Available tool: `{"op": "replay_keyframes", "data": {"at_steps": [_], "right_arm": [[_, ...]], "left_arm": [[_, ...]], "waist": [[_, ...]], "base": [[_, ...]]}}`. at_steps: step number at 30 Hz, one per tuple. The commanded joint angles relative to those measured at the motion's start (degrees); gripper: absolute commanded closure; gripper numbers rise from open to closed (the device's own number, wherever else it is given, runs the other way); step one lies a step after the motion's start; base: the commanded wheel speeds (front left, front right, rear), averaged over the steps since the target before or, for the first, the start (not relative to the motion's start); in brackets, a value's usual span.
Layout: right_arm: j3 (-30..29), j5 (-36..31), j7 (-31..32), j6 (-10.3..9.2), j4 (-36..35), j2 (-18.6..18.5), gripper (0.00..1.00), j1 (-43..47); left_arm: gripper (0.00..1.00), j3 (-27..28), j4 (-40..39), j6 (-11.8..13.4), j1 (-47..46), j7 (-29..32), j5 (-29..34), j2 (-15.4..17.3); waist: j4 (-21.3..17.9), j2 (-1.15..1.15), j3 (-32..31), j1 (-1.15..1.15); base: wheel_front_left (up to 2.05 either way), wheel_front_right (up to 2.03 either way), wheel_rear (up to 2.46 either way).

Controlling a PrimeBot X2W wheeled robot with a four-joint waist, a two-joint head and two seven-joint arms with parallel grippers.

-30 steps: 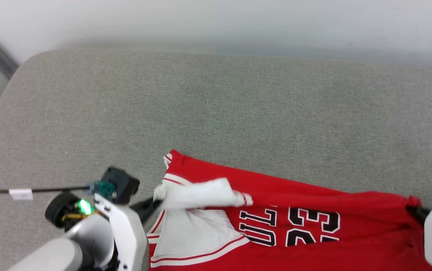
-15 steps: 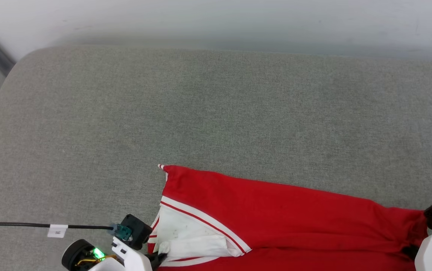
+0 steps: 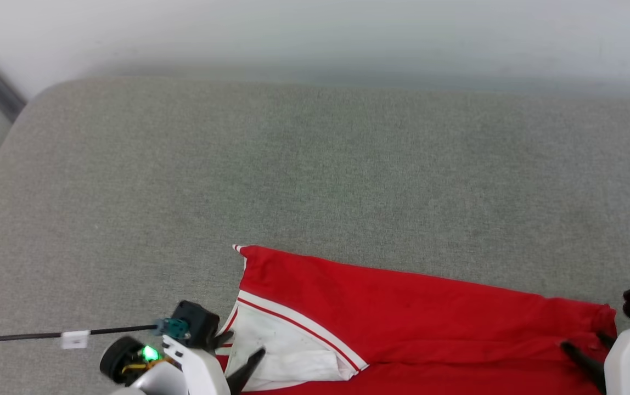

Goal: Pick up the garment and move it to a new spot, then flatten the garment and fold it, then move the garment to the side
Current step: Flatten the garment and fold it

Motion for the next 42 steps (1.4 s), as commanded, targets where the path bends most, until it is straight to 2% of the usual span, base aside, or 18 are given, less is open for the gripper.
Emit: {"op": "replay_keyframes", "data": {"at_steps": [1, 5, 9, 12, 13, 15, 18, 21, 26, 32, 42], "right_arm": [[-1.7, 1.4, -0.2, -0.06, -1.6, 1.0, 0.0, -0.4], [-5.4, 2.6, 0.1, -0.06, -5.2, 2.3, 0.0, 1.1], [-11.0, 2.3, 1.4, -0.06, -8.0, 4.7, 0.0, 2.5], [-14.2, 0.7, 2.1, -0.06, -8.9, 6.4, 0.0, 3.4], [-19.1, -1.0, 3.3, -0.06, -9.1, 10.6, 0.0, 4.9], [-22.0, -1.6, 4.4, -0.06, -8.6, 13.6, 0.0, 5.5], [-25.4, -2.7, 5.5, -0.06, -8.2, 17.6, 0.0, 6.4], [-27.8, -3.8, 5.3, -0.06, -6.6, 20.7, 0.0, 7.0], [-30.9, -4.7, 4.6, -0.06, -2.0, 23.6, 0.0, 6.1], [-32.4, -4.8, 2.6, -0.06, 4.6, 24.7, 0.0, 3.9], [-26.4, 0.1, 2.0, 0.04, 12.6, 24.9, 0.0, 3.0]], "left_arm": [[0.0, 1.5, -1.2, -0.3, -0.9, -3.7, 0.7, -0.5], [0.0, 5.6, -1.5, 1.3, -0.4, -12.9, 1.4, -0.8], [0.0, 10.1, -1.8, 4.6, 1.0, -21.0, 1.1, -2.1], [0.0, 12.2, -2.1, 5.9, 1.8, -24.5, 0.7, -2.6], [0.0, 15.2, -2.7, 8.5, 3.1, -27.8, 2.6, -3.6], [0.0, 17.9, -3.3, 10.3, 4.4, -28.7, 4.5, -4.6], [0.0, 22.8, -5.7, 13.8, 6.3, -28.9, 12.1, -5.8], [0.0, 27.3, -9.1, 15.1, 9.9, -28.9, 19.4, -8.3], [0.0, 33.8, -13.0, 13.3, 14.9, -28.9, 25.9, -13.0], [0.0, 38.1, -14.6, 8.1, 17.0, -28.9, 31.1, -16.9], [0.0, 41.7, -14.0, 1.8, 17.6, -28.9, 36.7, -22.3]], "waist": [[0.0, 0.0, -1.4, 0.0], [0.1, 0.0, -3.1, 0.0], [0.3, 0.0, -4.2, 0.0], [0.5, 0.0, -4.3, 0.0], [0.9, 0.0, -4.6, 0.0], [1.1, 0.0, -4.7, 0.0], [1.5, 0.0, -4.7, 0.0], [1.8, 0.0, -4.7, 0.0], [2.8, 0.0, -4.2, 0.0], [3.7, 0.0, -2.8, 0.0], [4.6, 0.0, -1.3, 0.0]], "base": [[0.0, 0.0, 0.0], [0.0, 0.0, 0.0], [0.0, 0.0, 0.0], [0.0, 0.0, 0.0], [0.0, 0.0, 0.0], [0.0, 0.0, 0.0], [0.0, 0.0, 0.0], [0.0, 0.0, 0.0], [0.0, 0.0, 0.0], [0.0, 0.0, 0.0], [0.0, 0.0, 0.0]]}}
